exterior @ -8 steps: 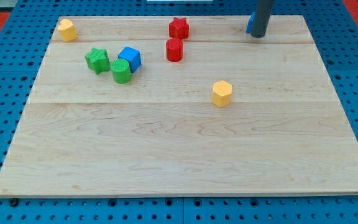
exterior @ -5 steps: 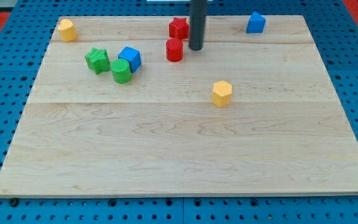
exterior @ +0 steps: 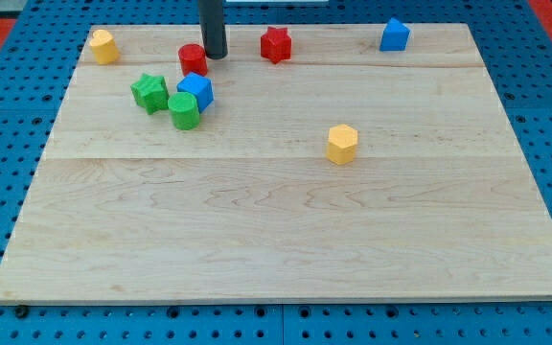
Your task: Move the red circle between the green star and blue cube
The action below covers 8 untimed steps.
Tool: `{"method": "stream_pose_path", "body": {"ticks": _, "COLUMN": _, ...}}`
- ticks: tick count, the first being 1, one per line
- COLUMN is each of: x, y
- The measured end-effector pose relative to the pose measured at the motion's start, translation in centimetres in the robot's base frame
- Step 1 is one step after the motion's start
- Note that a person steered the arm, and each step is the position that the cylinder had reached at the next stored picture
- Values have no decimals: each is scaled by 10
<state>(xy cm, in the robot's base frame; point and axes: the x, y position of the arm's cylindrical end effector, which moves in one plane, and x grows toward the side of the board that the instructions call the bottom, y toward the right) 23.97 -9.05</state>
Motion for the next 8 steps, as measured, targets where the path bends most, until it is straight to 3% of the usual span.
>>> {"method": "stream_pose_path", "body": {"ticks": 1, "x": -10, "y": -18}}
{"method": "stream_pose_path", "body": {"ticks": 3, "x": 54, "y": 7}}
{"method": "stream_pose_path", "body": {"ticks": 5, "x": 17, "y": -18}}
{"method": "stream_pose_path", "body": {"ticks": 6, "x": 73, "y": -37}}
{"method": "stream_pose_path", "body": {"ticks": 7, "x": 89, "y": -47}}
{"method": "stream_pose_path", "body": {"ticks": 8, "x": 54, "y": -48}}
